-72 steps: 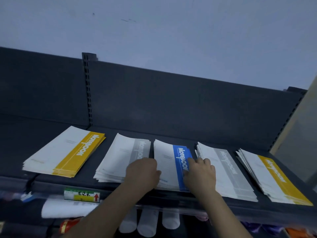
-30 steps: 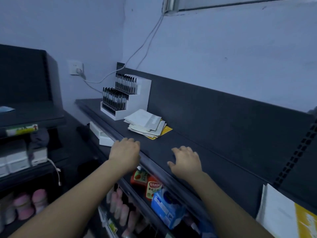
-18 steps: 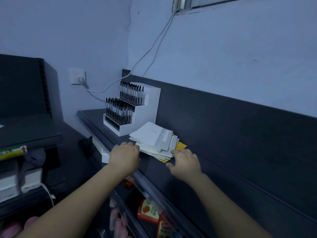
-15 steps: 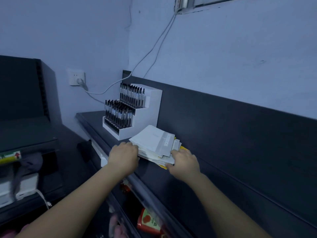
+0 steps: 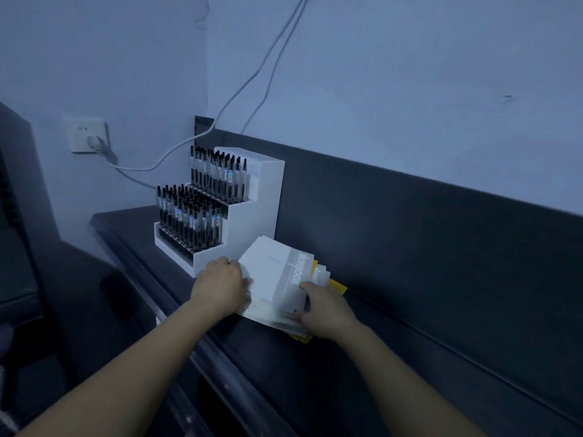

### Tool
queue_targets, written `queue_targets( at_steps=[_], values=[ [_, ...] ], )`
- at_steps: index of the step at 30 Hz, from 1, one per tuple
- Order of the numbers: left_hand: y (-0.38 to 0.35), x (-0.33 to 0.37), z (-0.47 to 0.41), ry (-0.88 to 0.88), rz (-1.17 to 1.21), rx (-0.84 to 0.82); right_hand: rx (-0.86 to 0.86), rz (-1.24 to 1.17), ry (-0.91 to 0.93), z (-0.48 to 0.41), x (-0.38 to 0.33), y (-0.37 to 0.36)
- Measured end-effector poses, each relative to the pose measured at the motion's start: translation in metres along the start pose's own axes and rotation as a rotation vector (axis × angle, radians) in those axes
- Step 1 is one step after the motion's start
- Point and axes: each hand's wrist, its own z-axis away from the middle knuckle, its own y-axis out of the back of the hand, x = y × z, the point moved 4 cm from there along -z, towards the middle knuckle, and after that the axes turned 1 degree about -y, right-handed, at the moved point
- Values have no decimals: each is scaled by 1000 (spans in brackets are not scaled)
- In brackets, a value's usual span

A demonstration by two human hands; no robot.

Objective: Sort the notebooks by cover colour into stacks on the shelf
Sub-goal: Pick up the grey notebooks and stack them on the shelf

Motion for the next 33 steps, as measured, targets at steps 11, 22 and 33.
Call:
queue_targets(
  at_steps=[11,22,33],
  values=[
    [-1,-30,-34,127,374,-43,-81,-183,-11,-20,-29,1],
    [1,-42,-50,184,785,-124,2,-383,-129,-19,-27,-3],
    [-3,-42,-41,124,655,-85,76,-398,-275,-30,-37,-13]
  ],
)
